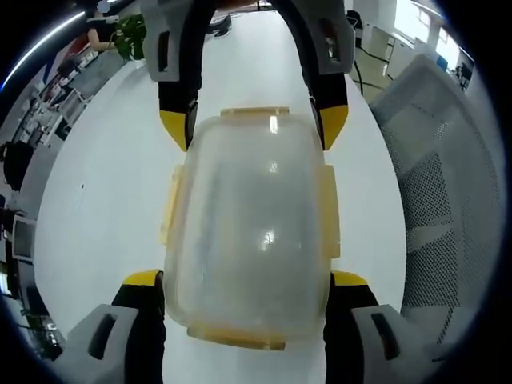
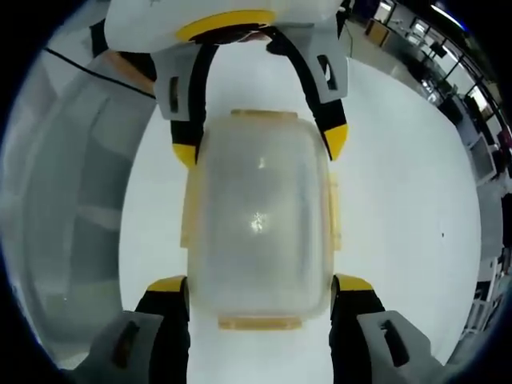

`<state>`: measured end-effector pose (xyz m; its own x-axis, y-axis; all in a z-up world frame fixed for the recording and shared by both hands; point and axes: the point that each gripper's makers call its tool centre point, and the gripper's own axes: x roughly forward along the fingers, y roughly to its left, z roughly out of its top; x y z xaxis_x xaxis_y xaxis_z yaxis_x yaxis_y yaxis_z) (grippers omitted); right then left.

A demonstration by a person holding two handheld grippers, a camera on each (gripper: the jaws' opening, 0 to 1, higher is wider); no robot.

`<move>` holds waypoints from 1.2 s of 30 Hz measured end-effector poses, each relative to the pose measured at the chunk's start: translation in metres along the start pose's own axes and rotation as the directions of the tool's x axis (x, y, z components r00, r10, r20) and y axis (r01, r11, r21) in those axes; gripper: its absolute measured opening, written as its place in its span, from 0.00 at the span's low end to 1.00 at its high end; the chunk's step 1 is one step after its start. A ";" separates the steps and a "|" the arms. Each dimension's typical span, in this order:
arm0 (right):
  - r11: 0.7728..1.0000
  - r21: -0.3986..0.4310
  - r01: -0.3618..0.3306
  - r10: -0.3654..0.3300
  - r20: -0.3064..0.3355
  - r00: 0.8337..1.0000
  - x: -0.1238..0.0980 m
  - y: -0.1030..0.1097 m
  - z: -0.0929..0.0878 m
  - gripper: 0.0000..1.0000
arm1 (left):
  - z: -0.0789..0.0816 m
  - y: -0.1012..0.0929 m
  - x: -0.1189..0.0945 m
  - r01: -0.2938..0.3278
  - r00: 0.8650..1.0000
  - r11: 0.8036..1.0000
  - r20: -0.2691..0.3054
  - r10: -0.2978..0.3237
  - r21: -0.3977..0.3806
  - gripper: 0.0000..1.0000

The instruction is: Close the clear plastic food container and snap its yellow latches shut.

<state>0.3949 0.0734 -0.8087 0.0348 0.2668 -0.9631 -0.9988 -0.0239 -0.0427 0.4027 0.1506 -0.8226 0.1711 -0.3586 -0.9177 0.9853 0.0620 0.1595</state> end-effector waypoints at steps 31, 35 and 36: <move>1.000 -0.001 0.003 -0.003 0.004 1.000 0.002 -0.050 -0.004 0.71 | 0.003 0.050 0.010 -0.007 1.000 1.000 0.005 0.007 0.003 0.83; 1.000 -0.001 0.004 -0.004 0.005 1.000 0.002 -0.058 -0.005 0.71 | 0.003 0.056 0.011 -0.007 1.000 1.000 0.004 0.007 0.002 0.83; 1.000 -0.001 0.004 -0.004 0.005 1.000 0.002 -0.059 -0.005 0.71 | 0.003 0.058 0.011 -0.008 1.000 1.000 0.005 0.008 0.002 0.83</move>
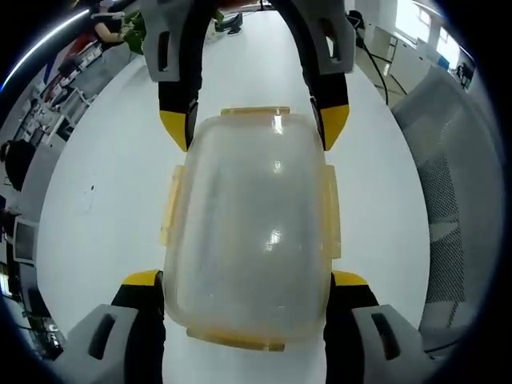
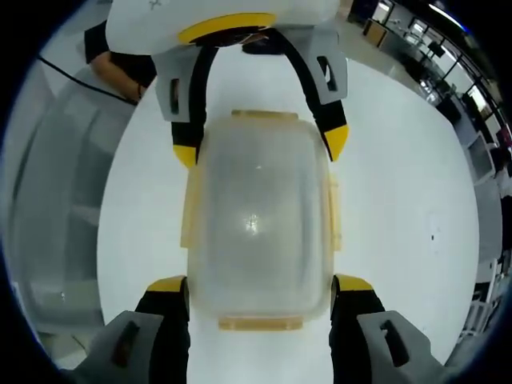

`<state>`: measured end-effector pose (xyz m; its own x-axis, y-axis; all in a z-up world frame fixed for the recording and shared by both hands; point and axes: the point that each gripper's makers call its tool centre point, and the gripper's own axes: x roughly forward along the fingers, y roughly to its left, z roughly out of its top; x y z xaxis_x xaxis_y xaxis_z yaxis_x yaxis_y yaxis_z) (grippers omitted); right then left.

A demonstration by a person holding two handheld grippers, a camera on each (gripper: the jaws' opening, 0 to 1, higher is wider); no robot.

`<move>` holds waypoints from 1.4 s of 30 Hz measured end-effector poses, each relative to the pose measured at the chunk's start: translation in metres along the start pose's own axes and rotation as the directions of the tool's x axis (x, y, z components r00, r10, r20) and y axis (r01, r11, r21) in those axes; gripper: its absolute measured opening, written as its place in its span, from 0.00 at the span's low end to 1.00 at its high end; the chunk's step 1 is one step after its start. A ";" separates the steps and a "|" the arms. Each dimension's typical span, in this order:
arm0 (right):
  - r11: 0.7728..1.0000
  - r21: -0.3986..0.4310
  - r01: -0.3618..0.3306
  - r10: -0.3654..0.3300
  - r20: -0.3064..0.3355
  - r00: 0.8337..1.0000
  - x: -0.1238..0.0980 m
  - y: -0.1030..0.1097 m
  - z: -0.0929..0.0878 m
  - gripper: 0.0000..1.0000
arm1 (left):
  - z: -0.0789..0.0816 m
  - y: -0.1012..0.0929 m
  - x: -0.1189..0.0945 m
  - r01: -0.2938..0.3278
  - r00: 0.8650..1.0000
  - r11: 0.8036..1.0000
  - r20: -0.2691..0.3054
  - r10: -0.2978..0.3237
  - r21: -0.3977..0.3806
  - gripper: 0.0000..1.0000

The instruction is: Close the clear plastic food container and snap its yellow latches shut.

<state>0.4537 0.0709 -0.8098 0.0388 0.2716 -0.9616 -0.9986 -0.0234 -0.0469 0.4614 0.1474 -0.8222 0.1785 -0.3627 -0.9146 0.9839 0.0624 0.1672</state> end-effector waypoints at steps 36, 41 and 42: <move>0.997 0.045 0.063 -0.065 0.064 0.996 -0.009 -0.010 0.002 0.80 | 0.002 0.005 0.000 -0.028 0.999 0.999 0.024 0.027 0.020 0.91; 0.994 0.068 0.082 -0.087 0.075 0.993 -0.011 -0.006 0.000 0.81 | 0.006 0.000 -0.004 -0.045 0.998 0.999 0.047 0.045 0.004 0.92; 0.994 0.073 0.085 -0.091 0.077 0.993 -0.011 -0.005 -0.001 0.82 | 0.007 0.000 -0.004 -0.049 0.997 0.999 0.053 0.049 -0.001 0.92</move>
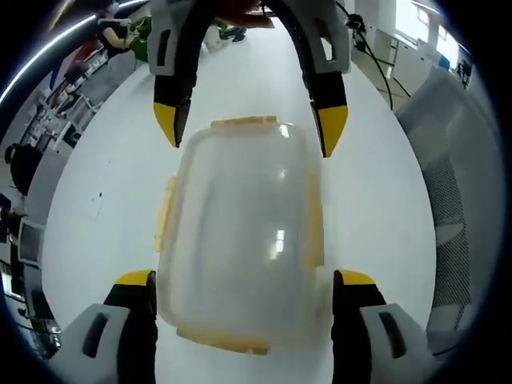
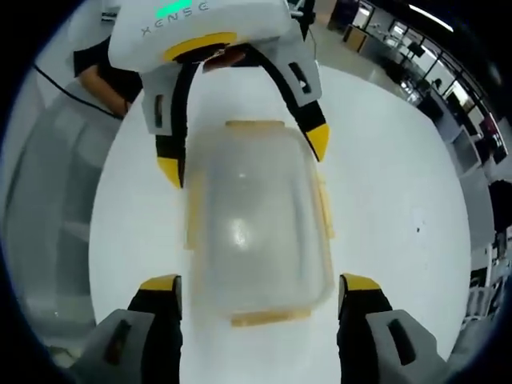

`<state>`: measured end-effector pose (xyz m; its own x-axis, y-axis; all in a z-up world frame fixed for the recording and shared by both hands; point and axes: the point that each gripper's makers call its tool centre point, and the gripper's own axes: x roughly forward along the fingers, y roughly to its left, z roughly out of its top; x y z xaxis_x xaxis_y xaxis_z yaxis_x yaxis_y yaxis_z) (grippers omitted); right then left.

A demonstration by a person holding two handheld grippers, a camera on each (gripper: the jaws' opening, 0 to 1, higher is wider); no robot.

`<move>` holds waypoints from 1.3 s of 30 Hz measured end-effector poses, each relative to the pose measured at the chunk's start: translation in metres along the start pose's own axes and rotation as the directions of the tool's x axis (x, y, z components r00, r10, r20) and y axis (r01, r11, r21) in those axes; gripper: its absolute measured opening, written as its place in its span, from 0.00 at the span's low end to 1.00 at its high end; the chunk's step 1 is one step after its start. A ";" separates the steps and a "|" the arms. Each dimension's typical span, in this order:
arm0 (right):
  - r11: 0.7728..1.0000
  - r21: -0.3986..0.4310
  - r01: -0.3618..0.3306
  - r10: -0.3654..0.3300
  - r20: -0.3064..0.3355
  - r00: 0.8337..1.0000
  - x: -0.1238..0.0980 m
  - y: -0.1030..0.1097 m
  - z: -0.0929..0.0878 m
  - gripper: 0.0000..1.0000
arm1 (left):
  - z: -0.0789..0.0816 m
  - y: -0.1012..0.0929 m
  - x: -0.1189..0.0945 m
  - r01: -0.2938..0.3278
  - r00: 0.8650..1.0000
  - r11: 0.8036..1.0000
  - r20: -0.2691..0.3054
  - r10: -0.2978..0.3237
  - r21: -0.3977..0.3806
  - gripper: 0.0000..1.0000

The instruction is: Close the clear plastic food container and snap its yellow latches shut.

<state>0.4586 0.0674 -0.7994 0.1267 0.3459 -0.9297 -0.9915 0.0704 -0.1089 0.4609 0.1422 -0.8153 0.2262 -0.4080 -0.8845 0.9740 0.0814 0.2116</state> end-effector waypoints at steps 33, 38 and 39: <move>0.919 0.353 0.175 -0.244 0.162 0.956 -0.025 0.018 -0.007 0.83 | -0.002 -0.006 -0.039 -0.139 0.964 0.939 0.174 0.201 -0.316 0.92; 0.884 0.429 0.185 -0.293 0.200 0.935 -0.032 0.020 -0.008 0.82 | -0.004 -0.009 -0.045 -0.154 0.951 0.919 0.199 0.237 -0.362 0.92; 0.882 0.435 0.184 -0.296 0.204 0.933 -0.032 0.021 -0.009 0.82 | -0.004 -0.009 -0.046 -0.153 0.948 0.915 0.206 0.243 -0.373 0.92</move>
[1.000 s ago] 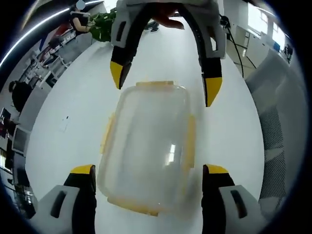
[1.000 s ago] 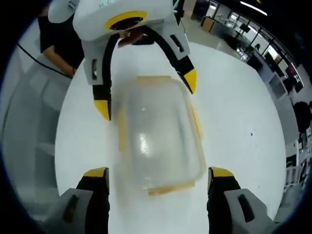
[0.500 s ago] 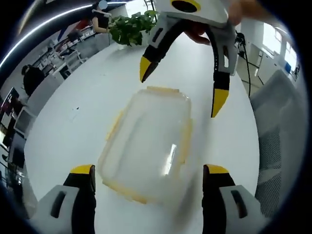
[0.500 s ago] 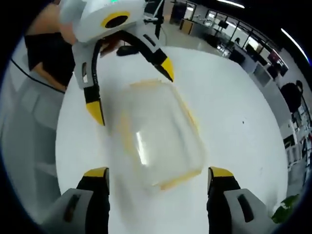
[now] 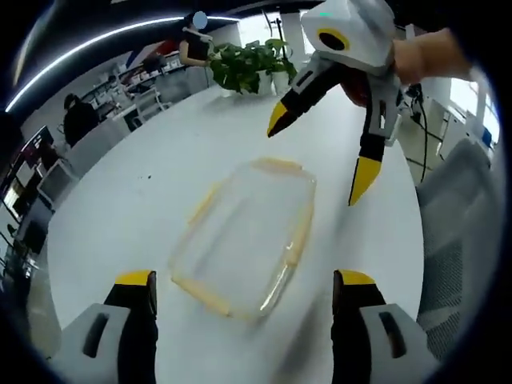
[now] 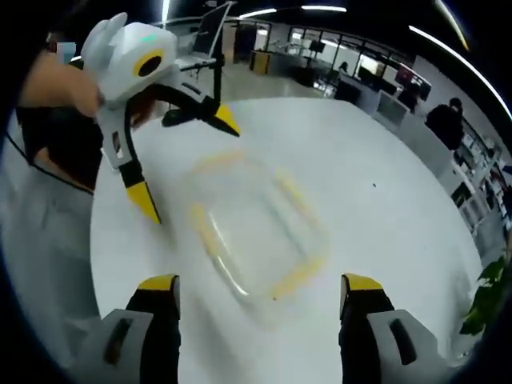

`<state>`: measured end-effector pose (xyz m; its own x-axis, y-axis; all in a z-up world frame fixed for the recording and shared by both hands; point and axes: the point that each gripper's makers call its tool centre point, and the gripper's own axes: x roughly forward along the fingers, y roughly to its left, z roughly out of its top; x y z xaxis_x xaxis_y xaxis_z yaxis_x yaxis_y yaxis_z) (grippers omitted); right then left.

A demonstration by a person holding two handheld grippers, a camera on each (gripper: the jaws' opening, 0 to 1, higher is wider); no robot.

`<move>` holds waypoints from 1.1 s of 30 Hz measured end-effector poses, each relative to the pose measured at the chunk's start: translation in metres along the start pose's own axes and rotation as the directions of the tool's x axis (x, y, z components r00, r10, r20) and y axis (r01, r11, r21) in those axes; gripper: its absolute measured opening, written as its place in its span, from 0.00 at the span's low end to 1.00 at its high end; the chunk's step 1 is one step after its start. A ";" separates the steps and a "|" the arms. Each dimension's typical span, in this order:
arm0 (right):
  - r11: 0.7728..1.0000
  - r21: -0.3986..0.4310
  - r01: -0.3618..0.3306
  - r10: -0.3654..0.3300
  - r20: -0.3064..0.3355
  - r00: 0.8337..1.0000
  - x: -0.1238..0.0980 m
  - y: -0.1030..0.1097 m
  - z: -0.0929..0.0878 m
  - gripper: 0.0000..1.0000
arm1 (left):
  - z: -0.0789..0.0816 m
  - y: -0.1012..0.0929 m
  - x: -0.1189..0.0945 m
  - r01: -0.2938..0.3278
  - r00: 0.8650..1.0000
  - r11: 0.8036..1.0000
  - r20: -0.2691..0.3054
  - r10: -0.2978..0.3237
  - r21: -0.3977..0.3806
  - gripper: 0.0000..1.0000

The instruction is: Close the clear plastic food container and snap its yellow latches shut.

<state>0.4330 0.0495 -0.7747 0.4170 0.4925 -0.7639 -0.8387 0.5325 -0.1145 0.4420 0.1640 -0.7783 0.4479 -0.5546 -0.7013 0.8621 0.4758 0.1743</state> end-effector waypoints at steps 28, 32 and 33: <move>0.982 0.165 0.092 -0.115 0.135 0.984 -0.043 0.027 -0.026 0.82 | -0.015 -0.022 -0.049 -0.050 0.988 0.979 0.136 0.078 -0.196 0.92; 0.979 0.174 0.108 -0.135 0.149 0.980 -0.051 0.031 -0.031 0.81 | -0.018 -0.027 -0.058 -0.060 0.984 0.975 0.151 0.094 -0.212 0.92; 0.978 0.177 0.114 -0.142 0.157 0.977 -0.053 0.032 -0.031 0.81 | -0.018 -0.029 -0.061 -0.063 0.983 0.973 0.158 0.099 -0.220 0.93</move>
<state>0.3734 0.0190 -0.7578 0.5819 0.5135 -0.6306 -0.7103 0.6985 -0.0867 0.3860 0.1963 -0.7533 0.5628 -0.6054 -0.5628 0.7589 0.6483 0.0615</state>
